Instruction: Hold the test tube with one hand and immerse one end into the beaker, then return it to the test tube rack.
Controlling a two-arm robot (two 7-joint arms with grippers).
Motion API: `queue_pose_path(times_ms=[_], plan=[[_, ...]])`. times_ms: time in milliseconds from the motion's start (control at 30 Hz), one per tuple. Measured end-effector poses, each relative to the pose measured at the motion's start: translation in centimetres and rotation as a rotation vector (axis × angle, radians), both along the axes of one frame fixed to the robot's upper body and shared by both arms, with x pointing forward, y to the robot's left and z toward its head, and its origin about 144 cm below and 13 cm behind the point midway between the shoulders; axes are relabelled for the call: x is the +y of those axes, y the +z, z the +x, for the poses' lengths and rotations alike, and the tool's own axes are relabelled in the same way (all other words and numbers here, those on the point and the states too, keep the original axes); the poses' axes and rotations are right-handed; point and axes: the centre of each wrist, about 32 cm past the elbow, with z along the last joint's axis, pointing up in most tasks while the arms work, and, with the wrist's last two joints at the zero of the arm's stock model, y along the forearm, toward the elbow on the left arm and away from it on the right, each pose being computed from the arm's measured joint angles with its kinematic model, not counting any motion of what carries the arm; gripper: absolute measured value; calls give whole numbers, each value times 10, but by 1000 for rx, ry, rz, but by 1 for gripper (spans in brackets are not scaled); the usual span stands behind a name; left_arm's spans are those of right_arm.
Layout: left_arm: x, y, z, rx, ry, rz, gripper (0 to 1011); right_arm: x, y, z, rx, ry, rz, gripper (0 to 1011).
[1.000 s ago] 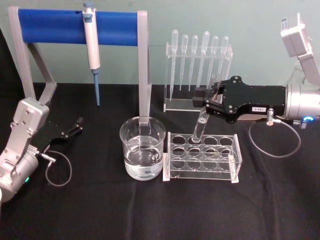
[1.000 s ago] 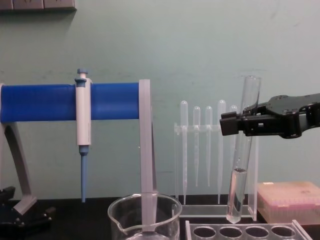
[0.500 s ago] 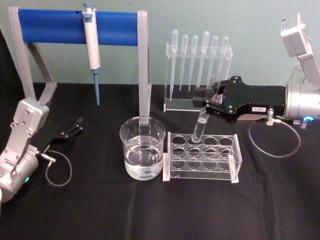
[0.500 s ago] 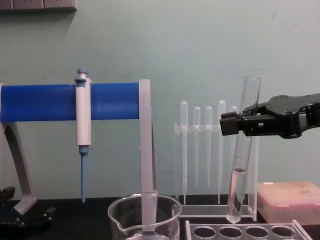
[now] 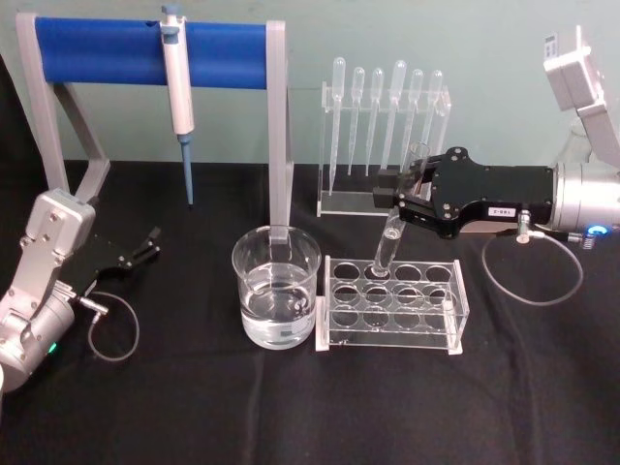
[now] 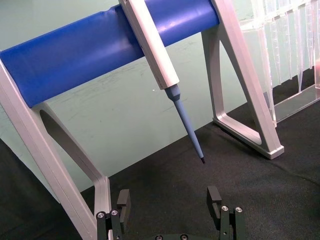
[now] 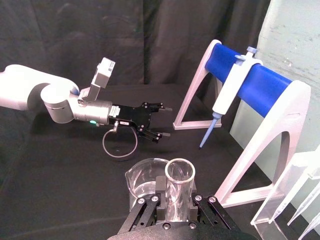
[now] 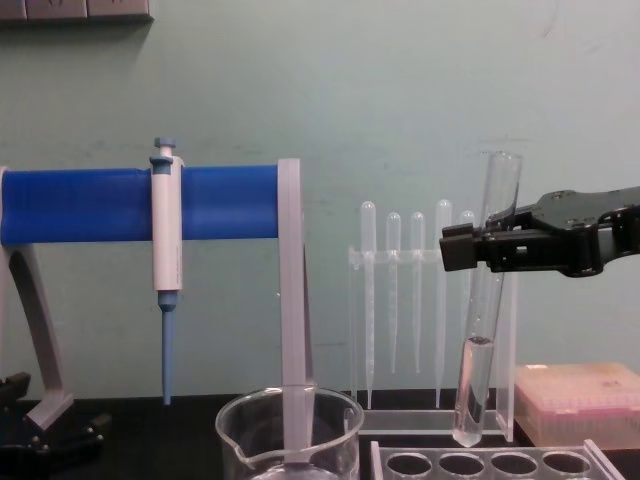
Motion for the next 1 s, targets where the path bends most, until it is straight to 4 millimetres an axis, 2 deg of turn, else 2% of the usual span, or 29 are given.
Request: queue_pose_path(times_ms=[1000], plan=[[0,0,0,0,0,0,1000,0,0,0,0,0,0,223]])
